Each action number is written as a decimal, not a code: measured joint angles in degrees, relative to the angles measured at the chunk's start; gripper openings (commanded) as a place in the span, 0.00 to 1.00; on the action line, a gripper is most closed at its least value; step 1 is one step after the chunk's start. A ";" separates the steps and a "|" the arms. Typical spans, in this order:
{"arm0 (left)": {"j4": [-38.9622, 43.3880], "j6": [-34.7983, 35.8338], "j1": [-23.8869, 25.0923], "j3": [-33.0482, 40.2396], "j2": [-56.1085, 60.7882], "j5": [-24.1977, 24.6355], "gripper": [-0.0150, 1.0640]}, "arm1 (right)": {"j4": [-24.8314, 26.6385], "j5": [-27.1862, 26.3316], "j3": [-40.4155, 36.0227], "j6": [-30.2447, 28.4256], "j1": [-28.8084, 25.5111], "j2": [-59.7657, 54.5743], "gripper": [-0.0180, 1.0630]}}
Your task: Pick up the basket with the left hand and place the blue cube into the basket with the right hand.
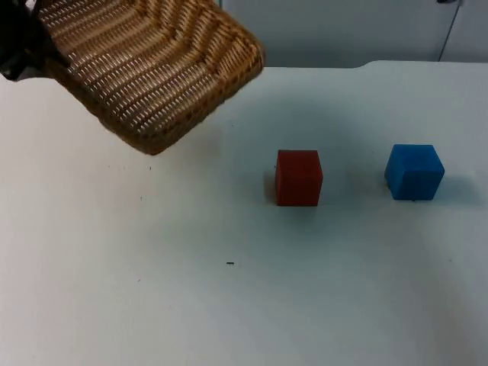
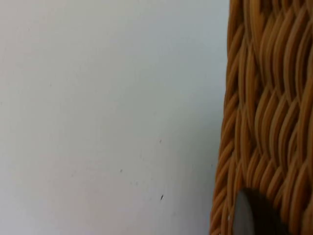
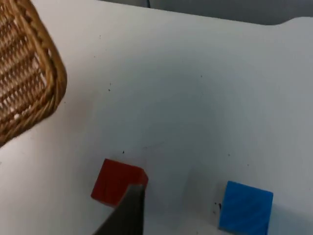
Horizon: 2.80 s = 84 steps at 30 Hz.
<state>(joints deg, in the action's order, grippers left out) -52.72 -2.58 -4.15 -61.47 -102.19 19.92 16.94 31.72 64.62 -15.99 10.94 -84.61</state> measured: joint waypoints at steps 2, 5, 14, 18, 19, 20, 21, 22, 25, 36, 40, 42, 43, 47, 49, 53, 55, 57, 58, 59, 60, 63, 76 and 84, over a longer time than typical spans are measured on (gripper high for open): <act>5.44 0.00 0.00 0.00 0.00 4.01 0.01 | -0.96 1.14 1.92 1.79 0.00 -2.27 0.97; 9.87 -0.09 0.12 0.00 0.00 8.34 0.01 | -1.12 2.58 3.54 3.02 0.00 -4.32 0.97; 15.37 -9.34 3.82 0.00 0.00 23.99 0.01 | -1.85 3.77 5.87 6.39 0.00 -12.24 0.94; 15.46 -12.41 4.03 0.00 0.04 27.01 0.01 | -3.71 3.66 5.99 8.31 0.00 -15.07 0.94; 15.46 -12.41 4.03 0.00 0.04 27.01 0.01 | -3.71 3.66 5.99 8.31 0.00 -15.07 0.94; 15.51 -13.46 4.03 0.00 0.04 28.08 0.01 | -4.50 3.22 5.99 9.29 0.00 -15.71 0.94; 15.51 -13.94 4.03 0.00 0.04 28.34 0.01 | -5.42 2.64 5.99 10.23 0.00 -16.47 0.94; 15.51 -14.49 4.03 0.00 0.04 28.64 0.01 | -6.46 2.42 6.10 11.36 0.00 -17.25 0.94; 15.51 -15.43 4.03 0.00 0.04 28.64 0.01 | -8.90 1.71 6.76 14.05 0.00 -19.07 0.94; 13.36 -18.49 4.03 0.00 0.04 29.08 0.01 | -10.87 0.56 8.42 17.33 0.00 -26.00 0.94; 11.80 -19.34 4.03 0.00 0.04 29.23 0.01 | -10.99 0.43 8.42 17.97 0.00 -27.62 0.94; 11.56 -19.62 4.03 0.00 0.04 29.37 0.01 | -10.99 0.08 8.42 18.33 0.00 -28.61 0.94; 11.45 -19.62 4.03 0.00 0.04 29.37 0.01 | -10.99 -0.13 8.42 18.45 0.00 -29.04 0.94; 11.30 -19.73 4.03 0.00 -1.02 29.71 0.01 | -10.99 -1.04 8.42 18.69 0.00 -30.30 0.94; 11.30 -19.84 4.03 0.00 -2.31 29.95 0.01 | -10.99 -1.31 8.42 18.79 0.00 -30.63 0.94; 11.04 -20.38 4.03 0.00 -2.76 29.95 0.01 | -10.99 -2.19 8.42 18.79 0.00 -31.59 0.94; 10.81 -20.52 4.03 0.00 -2.76 29.95 0.01 | -10.99 -2.57 8.42 18.79 0.00 -32.17 0.94; 10.38 -21.03 4.03 0.00 -2.76 29.95 0.01 | -10.99 -3.08 8.42 18.79 0.00 -33.50 0.94; 10.24 -21.16 4.03 0.00 -2.76 29.95 0.01 | -10.99 -3.38 8.42 18.79 0.00 -34.01 0.94; 10.15 -21.29 4.03 0.00 -2.76 29.95 0.01 | -10.99 -3.93 8.42 18.79 0.00 -34.53 0.94; 10.15 -21.29 4.03 0.00 -2.76 29.95 0.01 | -10.99 -3.93 8.42 18.79 0.00 -34.53 0.94; 10.00 -21.50 4.03 0.00 -2.76 30.06 0.01 | -10.99 -5.26 8.42 18.90 0.00 -35.76 0.91; 9.39 -21.65 4.03 0.00 -2.76 30.79 0.01 | -11.10 -6.57 8.42 22.27 0.00 -37.53 0.14; 9.35 -21.65 4.03 0.00 -2.76 31.13 0.01 | -11.10 -1.93 12.15 20.46 0.00 -37.62 0.01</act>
<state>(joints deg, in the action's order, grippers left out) -43.38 -24.23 -0.12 -61.47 -104.95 51.05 5.85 29.78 76.76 4.48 10.94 -122.23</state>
